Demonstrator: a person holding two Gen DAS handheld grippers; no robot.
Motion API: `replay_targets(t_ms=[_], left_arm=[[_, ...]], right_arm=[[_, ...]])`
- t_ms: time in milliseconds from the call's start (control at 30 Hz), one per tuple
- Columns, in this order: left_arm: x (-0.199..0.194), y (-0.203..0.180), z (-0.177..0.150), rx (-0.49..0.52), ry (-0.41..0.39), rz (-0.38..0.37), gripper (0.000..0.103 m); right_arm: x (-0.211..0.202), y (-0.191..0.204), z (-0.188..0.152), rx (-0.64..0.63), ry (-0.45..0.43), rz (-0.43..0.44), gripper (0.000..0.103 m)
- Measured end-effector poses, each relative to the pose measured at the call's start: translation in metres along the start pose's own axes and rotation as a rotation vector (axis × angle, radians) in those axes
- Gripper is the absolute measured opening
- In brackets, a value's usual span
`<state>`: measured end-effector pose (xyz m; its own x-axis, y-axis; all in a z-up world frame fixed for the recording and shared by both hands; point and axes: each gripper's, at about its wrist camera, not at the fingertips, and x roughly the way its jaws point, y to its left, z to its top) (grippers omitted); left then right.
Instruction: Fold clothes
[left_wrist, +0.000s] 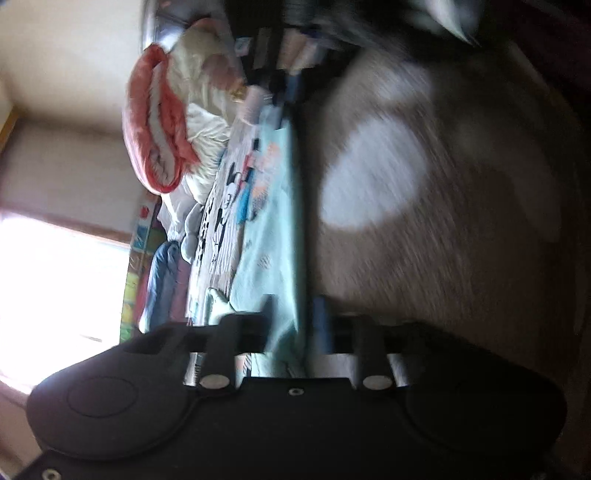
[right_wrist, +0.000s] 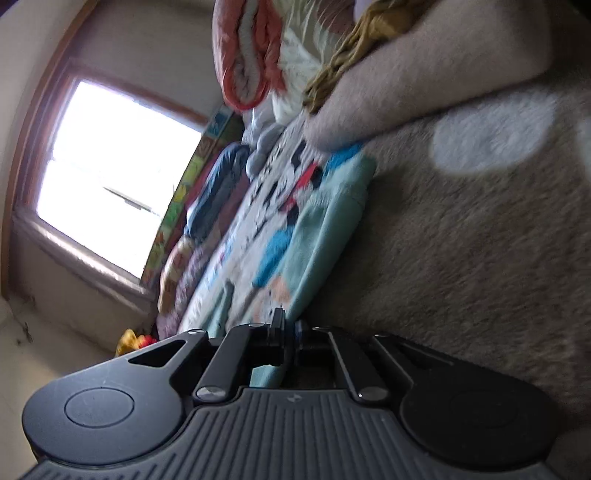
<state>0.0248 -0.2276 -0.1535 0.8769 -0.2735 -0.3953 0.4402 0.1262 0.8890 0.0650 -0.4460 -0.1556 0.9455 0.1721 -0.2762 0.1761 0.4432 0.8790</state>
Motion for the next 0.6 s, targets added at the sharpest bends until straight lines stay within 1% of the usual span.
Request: replay_targets(t_ms=[33, 67, 100, 133, 233, 333, 400, 467, 600], left_arm=[[0.001, 0.003, 0.006, -0.006, -0.01, -0.002, 0.049], [0.004, 0.006, 0.014, -0.019, -0.017, -0.01, 0.052], [0.008, 0.009, 0.021, -0.033, -0.025, -0.019, 0.054], [0.013, 0.01, 0.03, -0.048, -0.032, -0.027, 0.054], [0.03, 0.008, 0.052, -0.066, -0.043, -0.033, 0.054], [0.047, 0.008, 0.072, -0.094, -0.049, -0.035, 0.054], [0.055, 0.008, 0.083, -0.094, -0.056, -0.031, 0.054], [0.063, 0.013, 0.094, -0.108, -0.076, -0.045, 0.054], [0.076, 0.016, 0.111, -0.093, -0.091, -0.046, 0.053]], right_arm=[[-0.004, 0.0, 0.003, -0.004, -0.018, -0.008, 0.011], [-0.008, 0.0, 0.006, -0.009, -0.036, -0.016, 0.012], [-0.012, 0.001, 0.009, -0.013, -0.054, -0.023, 0.015], [-0.016, 0.001, 0.012, -0.021, -0.072, -0.032, 0.021], [-0.029, 0.0, 0.022, -0.03, -0.123, -0.048, 0.027], [-0.044, -0.006, 0.032, -0.027, -0.19, -0.055, 0.03], [-0.049, -0.013, 0.039, -0.008, -0.223, -0.057, 0.03], [-0.055, -0.02, 0.046, 0.007, -0.258, -0.061, 0.03], [-0.071, -0.032, 0.059, 0.015, -0.318, -0.063, 0.032]])
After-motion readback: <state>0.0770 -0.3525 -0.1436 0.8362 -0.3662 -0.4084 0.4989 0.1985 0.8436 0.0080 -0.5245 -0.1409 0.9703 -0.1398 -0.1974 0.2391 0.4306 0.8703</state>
